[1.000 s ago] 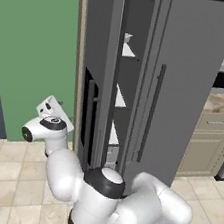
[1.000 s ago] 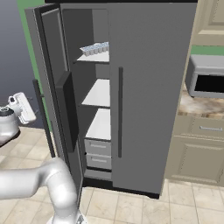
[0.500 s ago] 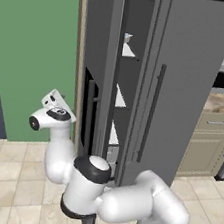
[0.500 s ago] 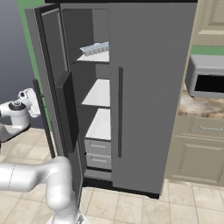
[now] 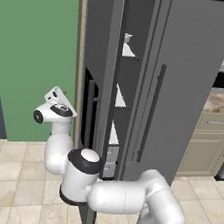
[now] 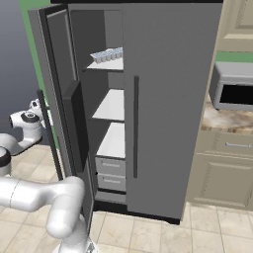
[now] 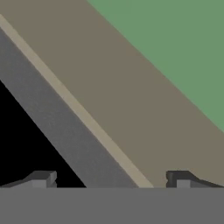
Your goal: The ice cube tray has been filled with water. Take the tray and place it in the freezer to make ice. Close the freezer door after placing the tray.
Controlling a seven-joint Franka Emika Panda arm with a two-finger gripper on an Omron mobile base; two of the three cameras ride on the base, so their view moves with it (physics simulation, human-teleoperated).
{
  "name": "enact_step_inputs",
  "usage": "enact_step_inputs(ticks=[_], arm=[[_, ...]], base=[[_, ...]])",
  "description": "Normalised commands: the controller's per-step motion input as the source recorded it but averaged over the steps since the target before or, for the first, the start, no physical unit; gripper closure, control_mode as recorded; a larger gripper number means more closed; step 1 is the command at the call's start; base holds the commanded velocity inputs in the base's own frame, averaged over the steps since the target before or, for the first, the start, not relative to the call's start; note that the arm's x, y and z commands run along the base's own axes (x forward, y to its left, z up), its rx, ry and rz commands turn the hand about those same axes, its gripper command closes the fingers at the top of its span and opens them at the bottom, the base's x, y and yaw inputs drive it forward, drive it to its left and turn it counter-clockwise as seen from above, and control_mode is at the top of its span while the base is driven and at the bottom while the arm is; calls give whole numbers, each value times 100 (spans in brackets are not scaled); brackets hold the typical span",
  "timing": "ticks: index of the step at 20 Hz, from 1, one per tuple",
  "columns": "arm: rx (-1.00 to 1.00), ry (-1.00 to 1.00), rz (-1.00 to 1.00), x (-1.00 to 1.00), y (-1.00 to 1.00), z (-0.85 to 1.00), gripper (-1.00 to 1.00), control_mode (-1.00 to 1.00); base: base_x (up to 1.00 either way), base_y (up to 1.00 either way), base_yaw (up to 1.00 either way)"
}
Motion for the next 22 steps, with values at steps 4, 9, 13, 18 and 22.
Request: enact_step_inputs(ticks=[4, 9, 13, 18, 22], arm=[[0, 0, -3, 6, -9, -13, -100, -100], [0, 0, -8, 0, -34, -11, -100, -100], [0, -7, -10, 0, -64, -11, -100, -100], [0, -7, -10, 0, -82, -10, -100, -100], [0, -6, -8, -1, -97, -6, -100, -100]], base=[[0, 0, 0], [0, 0, 0], [0, 0, 0], [0, 0, 0], [0, 0, 0]])
